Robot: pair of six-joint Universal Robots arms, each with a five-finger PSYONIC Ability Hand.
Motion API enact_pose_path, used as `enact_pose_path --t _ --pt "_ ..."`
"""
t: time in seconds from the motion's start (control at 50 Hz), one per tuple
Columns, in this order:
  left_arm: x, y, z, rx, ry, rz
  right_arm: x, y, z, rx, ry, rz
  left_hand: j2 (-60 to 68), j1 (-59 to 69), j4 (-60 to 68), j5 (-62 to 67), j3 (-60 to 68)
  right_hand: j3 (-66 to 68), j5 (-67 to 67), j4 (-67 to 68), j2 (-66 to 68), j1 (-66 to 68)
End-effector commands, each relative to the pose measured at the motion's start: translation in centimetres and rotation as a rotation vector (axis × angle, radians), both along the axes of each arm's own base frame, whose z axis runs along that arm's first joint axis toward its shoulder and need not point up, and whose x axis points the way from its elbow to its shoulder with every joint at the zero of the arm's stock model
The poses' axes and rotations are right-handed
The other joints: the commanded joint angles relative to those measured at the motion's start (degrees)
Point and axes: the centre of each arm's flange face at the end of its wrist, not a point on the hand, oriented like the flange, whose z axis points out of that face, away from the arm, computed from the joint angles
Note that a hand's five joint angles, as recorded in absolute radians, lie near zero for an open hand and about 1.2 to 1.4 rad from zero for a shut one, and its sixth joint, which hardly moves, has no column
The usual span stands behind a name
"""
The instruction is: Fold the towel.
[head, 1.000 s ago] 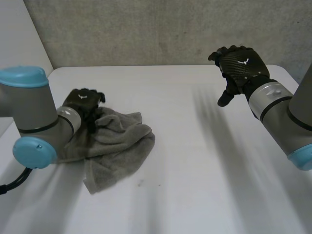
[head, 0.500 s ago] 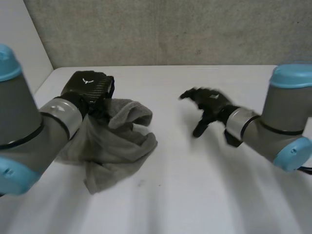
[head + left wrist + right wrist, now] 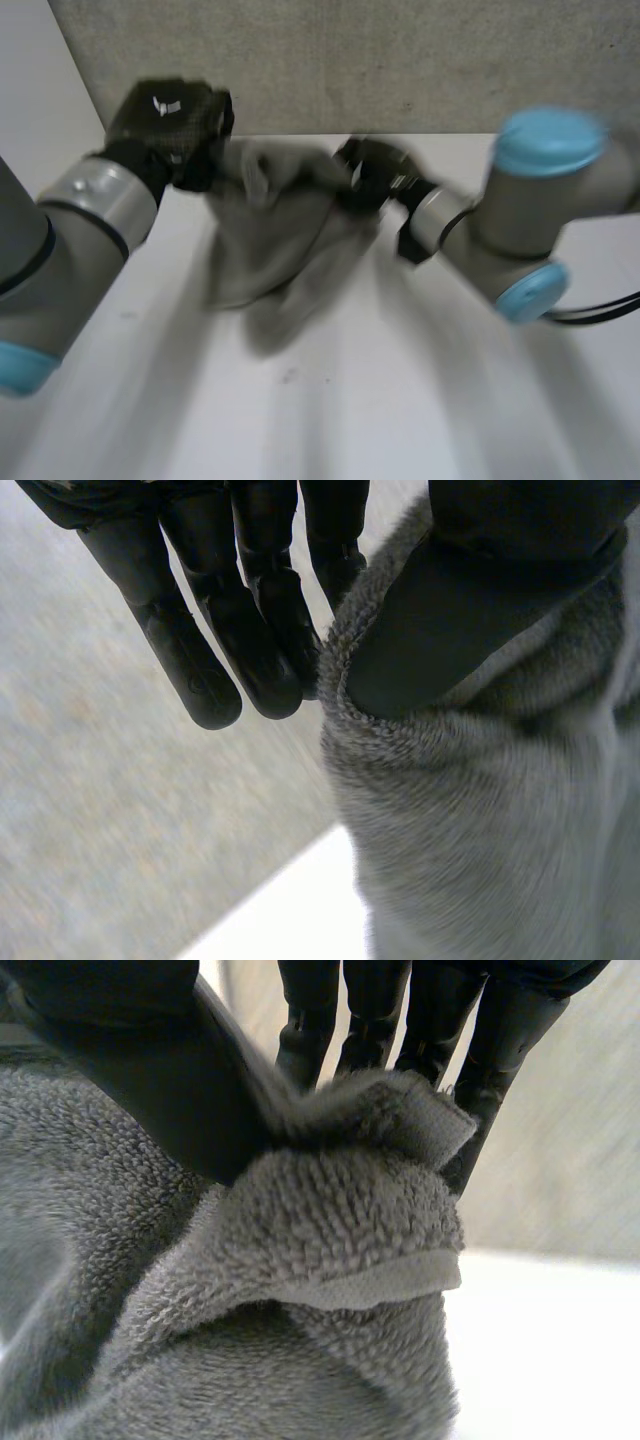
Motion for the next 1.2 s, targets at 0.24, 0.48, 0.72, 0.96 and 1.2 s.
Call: enact_pose_path --t 0.24,0.48,0.72,0.96,1.2 --pt "-0.3 -2.7 -2.7 0.089 0.259 0.174 -5.9 3.9 8.3 -0.469 0.322 -0.127 10.3 13.6 10.3 11.6 10.3 14.2 16.3 12.5 12.9 26.6" --pt "0.3 -1.4 -16.9 0.483 0.091 0.233 -6.1 8.9 -6.4 -0.275 0.774 0.117 8.2 11.5 8.2 9.5 8.2 -10.3 -8.2 -12.0 -11.6 2.1" --pt "1.8 -0.2 -11.8 0.391 0.150 0.234 -6.8 8.7 -4.1 -0.257 0.689 0.060 -58.1 -54.8 -58.1 -56.8 -58.1 -28.3 -26.2 -30.0 -29.6 -15.9" --pt "0.5 4.3 -9.1 0.335 0.140 0.059 -8.3 6.6 -2.7 -0.256 0.654 -0.018 -57.1 -53.8 -57.1 -55.8 -57.1 -42.8 -40.6 -44.5 -44.0 -30.4" --pt "-2.9 9.6 -14.4 0.319 -0.223 -0.186 -8.7 6.1 -2.5 -0.263 0.662 -0.038 -56.6 -53.3 -56.6 -55.3 -56.6 -44.5 -42.3 -46.2 -45.7 -32.0"
